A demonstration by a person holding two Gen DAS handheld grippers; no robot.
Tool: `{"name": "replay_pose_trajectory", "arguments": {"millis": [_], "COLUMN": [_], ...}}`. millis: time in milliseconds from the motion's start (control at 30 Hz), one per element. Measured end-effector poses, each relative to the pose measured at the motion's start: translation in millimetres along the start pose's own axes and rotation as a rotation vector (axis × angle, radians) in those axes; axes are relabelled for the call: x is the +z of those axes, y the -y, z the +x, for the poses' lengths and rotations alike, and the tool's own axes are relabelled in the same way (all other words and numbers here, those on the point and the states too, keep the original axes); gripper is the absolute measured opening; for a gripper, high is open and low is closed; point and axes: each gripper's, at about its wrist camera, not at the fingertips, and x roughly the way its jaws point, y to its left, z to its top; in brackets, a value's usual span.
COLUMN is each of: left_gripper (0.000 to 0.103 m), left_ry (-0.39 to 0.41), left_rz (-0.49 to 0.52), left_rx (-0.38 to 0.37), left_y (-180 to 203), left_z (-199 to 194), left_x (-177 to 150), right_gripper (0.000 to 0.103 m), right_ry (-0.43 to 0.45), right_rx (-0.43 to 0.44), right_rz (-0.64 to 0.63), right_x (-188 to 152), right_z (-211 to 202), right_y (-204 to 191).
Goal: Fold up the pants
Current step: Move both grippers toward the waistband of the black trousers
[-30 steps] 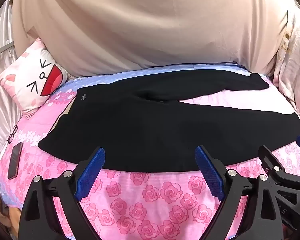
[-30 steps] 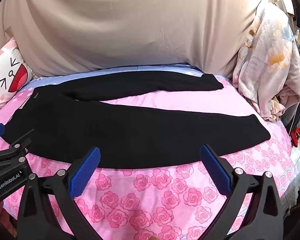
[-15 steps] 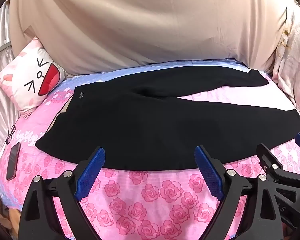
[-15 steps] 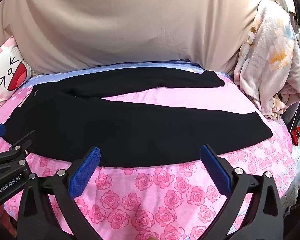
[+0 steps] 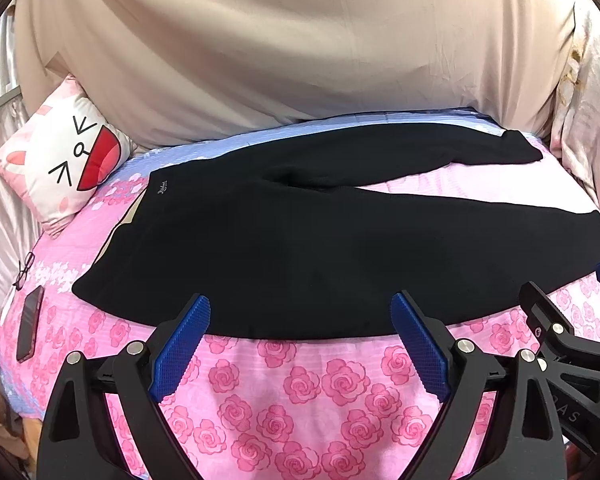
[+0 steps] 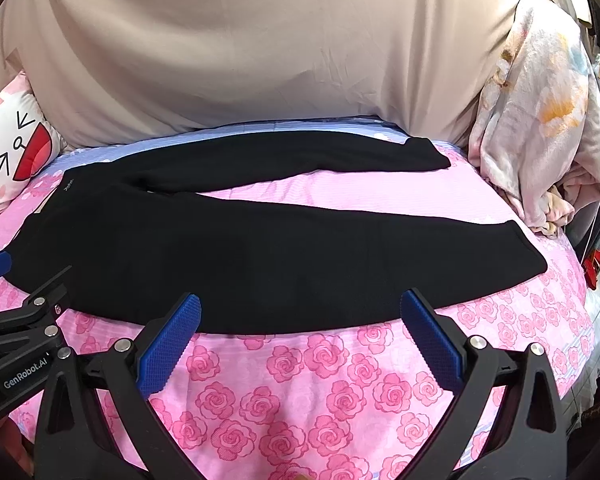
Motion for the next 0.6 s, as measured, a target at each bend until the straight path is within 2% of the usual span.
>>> {"name": "replay_pose_trajectory", "arguments": {"millis": [600], "left_gripper": [0.092], "left_ry": [-0.040], "left_rz": [0.021], "left_rx": [-0.008], "left_y": [2.2], "left_z": [22.6], "left_x": [7.4], "right_gripper": [0.098], "right_ry": [-0.028], "right_rx": [-0.006], "right_rz": [-0.002], "right_x": [9.3], "right_z": [21.5], "right_y": [1.2]}}
